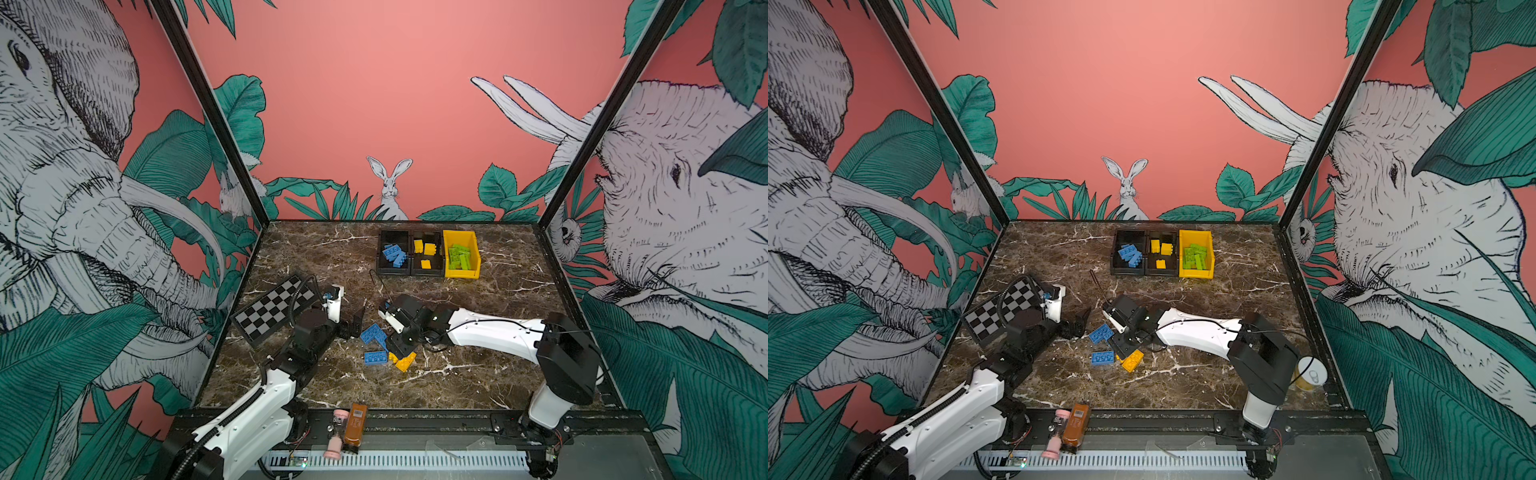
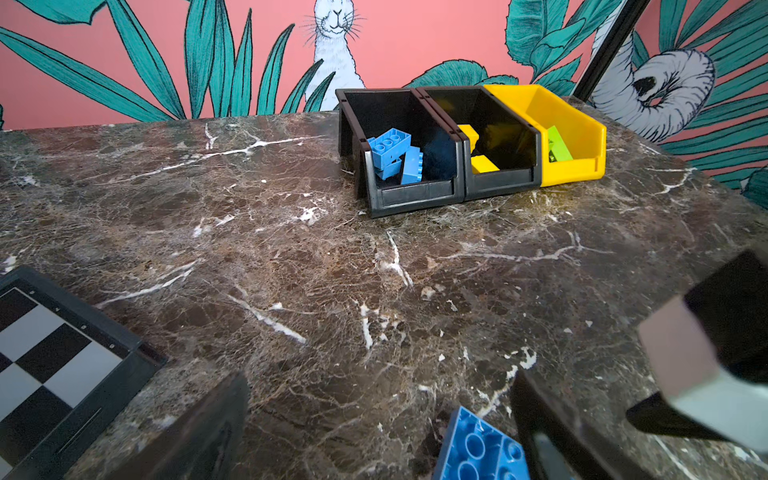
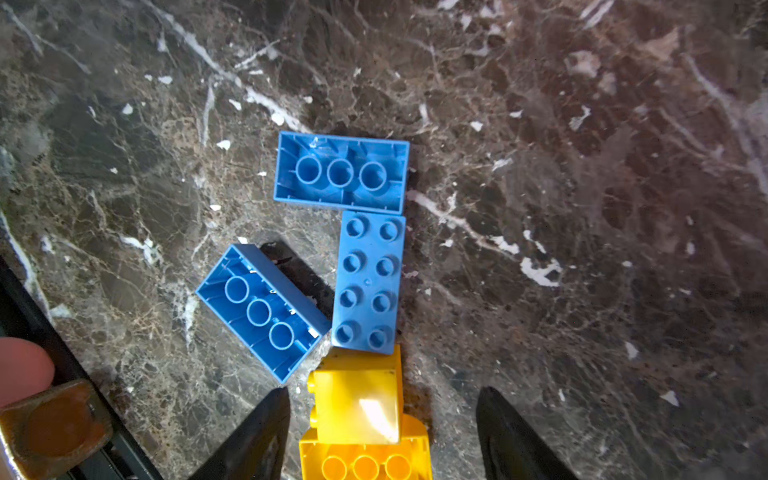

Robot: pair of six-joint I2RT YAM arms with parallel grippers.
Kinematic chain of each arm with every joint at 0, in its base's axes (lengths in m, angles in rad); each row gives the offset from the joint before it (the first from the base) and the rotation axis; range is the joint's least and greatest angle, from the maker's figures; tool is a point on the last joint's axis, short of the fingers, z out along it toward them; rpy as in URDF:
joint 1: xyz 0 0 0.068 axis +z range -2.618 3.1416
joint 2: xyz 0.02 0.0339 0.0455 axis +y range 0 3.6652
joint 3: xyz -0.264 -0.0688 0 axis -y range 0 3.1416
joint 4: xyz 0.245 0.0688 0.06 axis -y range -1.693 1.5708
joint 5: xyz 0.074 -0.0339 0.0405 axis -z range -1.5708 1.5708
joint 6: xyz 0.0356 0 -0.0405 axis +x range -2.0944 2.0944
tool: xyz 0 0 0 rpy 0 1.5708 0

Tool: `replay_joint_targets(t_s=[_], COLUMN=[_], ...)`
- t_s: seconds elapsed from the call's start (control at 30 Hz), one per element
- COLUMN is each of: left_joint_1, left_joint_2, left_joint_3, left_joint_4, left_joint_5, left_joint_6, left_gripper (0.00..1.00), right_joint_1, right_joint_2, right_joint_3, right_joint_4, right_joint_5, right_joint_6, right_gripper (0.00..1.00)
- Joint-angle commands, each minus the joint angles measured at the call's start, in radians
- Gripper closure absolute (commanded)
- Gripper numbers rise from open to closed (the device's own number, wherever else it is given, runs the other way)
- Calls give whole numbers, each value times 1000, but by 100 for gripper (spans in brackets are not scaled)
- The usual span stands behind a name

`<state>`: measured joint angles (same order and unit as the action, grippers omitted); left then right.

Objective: Sort the legos into containers by color
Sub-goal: 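Return the right gripper to the pile and grasp a yellow brick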

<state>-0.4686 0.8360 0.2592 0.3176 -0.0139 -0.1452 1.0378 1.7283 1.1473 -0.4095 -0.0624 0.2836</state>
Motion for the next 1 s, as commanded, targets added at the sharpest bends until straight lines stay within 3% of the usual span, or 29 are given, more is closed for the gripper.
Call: replay_joint_targets(t_s=[0.0, 0.73, 0.97], left_joint_1=[-1, -1, -2], left_joint_2=[-21, -34, -40], left_joint_3=[-3, -2, -1], left_joint_4=[-13, -26, -34], left_joint_5=[-9, -6, -12], left_joint_6=[9, 18, 22], left_gripper=[1, 1, 1], right_joint_1=[12, 55, 56], right_joint_2=[21, 111, 116], right_joint_3=[28, 6, 13], right_joint_4=[-21, -47, -39], right_joint_5=[15, 33, 64], right_joint_6=[-12, -49, -41], right_gripper=[29, 35, 48])
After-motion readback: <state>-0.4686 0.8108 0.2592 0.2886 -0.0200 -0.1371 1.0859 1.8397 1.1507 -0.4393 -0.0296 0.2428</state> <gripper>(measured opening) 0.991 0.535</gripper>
